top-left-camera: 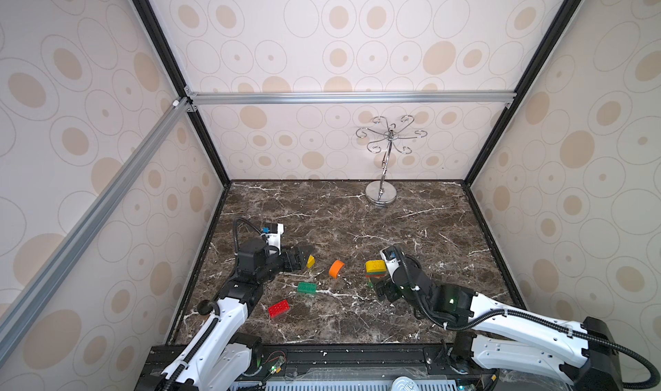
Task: Assemble an ice cream with lego
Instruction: Adjust the lego brick at the center of the board.
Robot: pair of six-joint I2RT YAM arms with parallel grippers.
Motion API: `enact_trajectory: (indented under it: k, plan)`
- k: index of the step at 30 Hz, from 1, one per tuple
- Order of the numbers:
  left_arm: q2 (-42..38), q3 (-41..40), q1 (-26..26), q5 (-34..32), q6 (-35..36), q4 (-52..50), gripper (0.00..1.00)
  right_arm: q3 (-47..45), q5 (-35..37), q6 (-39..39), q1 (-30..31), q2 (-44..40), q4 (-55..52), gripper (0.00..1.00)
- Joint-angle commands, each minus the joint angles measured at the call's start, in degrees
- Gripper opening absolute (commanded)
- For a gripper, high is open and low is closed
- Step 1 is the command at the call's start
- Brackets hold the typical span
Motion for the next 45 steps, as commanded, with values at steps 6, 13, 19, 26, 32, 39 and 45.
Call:
enact_trajectory:
  k: [6, 13, 19, 26, 32, 39, 45]
  plan:
    - [-0.9, 0.2, 0.5, -1.1, -0.4, -0.8, 1.00, -5.9, 10.1, 0.6, 3.6, 1.4, 16.6, 0.98]
    - [-1.1, 0.2, 0.5, -1.3, -0.2, -1.4, 1.00, -7.8, 10.5, 2.6, 3.6, 4.2, 21.3, 0.99]
    - [-0.9, 0.2, 0.4, -1.3, -0.3, -1.4, 1.00, -9.0, 11.6, 6.2, 3.6, 6.8, 23.9, 0.98]
    - [-1.0, 0.3, 0.4, -3.1, -0.1, -1.9, 1.00, -8.7, 12.8, 8.7, 3.6, 10.0, 25.4, 0.98]
    - [-0.3, 0.5, 0.4, -2.8, 0.0, -1.4, 1.00, -8.9, 11.1, 10.7, 2.1, 10.3, 24.9, 0.98]
    - [-0.3, 0.5, 0.4, -2.9, 0.1, -1.7, 1.00, -8.4, 7.4, 11.6, 0.0, 10.9, 24.8, 0.98]
    - [-0.1, 0.6, 0.5, -2.9, 0.2, -1.7, 1.00, -7.9, 6.9, 11.6, -0.6, 11.9, 25.2, 0.99]
